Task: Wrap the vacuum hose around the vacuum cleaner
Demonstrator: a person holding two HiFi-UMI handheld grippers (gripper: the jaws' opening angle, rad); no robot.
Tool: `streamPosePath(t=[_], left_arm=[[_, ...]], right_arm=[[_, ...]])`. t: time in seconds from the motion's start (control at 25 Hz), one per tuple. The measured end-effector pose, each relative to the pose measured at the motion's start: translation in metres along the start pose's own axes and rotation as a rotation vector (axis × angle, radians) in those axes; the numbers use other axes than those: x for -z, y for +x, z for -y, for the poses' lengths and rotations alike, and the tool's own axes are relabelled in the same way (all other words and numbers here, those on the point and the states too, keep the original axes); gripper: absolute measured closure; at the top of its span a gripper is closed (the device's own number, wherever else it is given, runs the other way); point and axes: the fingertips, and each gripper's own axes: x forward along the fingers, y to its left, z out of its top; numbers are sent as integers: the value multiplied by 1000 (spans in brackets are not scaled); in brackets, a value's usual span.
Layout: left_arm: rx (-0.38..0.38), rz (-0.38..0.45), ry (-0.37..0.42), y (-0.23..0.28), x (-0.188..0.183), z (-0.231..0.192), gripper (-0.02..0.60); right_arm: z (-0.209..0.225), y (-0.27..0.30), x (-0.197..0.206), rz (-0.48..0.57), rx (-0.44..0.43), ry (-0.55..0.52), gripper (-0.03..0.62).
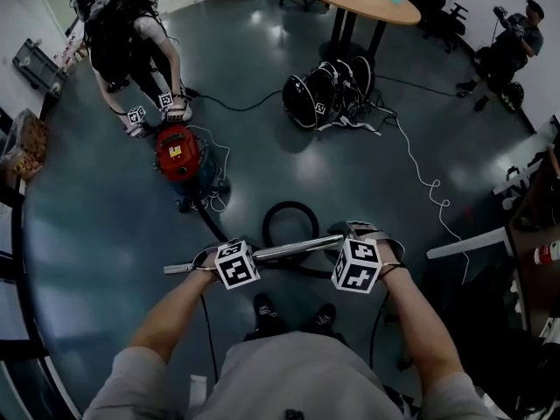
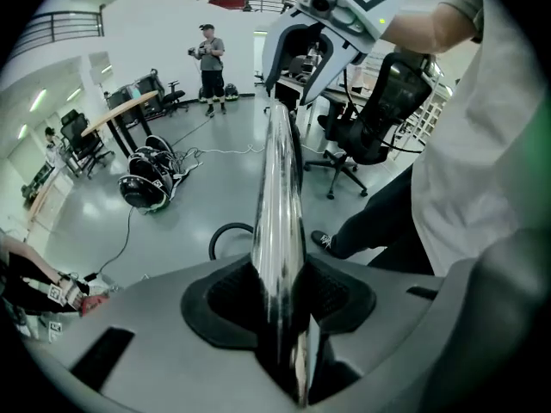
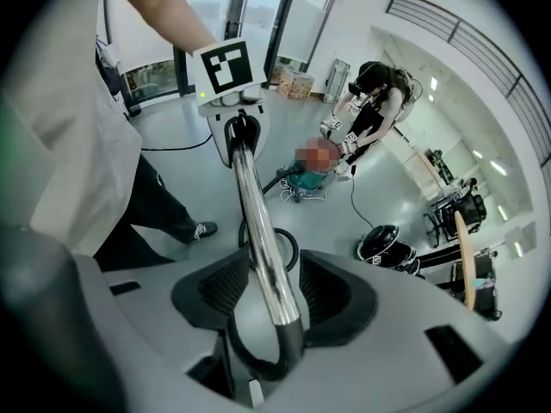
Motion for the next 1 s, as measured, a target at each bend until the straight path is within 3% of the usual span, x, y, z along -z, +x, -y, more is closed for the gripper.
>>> streamPosePath(t=[0.36, 0.68, 0.76, 1.0], left_arm=[[-33, 74, -246, 8, 55, -14, 423], [-64, 147, -487, 14, 95, -34, 423], [-74, 162, -530, 20, 99, -36, 423], [-126, 190, -658, 53, 120, -31, 423]], right_arm=[[-35, 35, -40, 101, -153, 252, 427], [-26, 82, -91, 274, -229, 604, 425], [-24, 97, -101, 303, -240, 657, 376], [-27, 156, -117, 386, -267, 857, 313]])
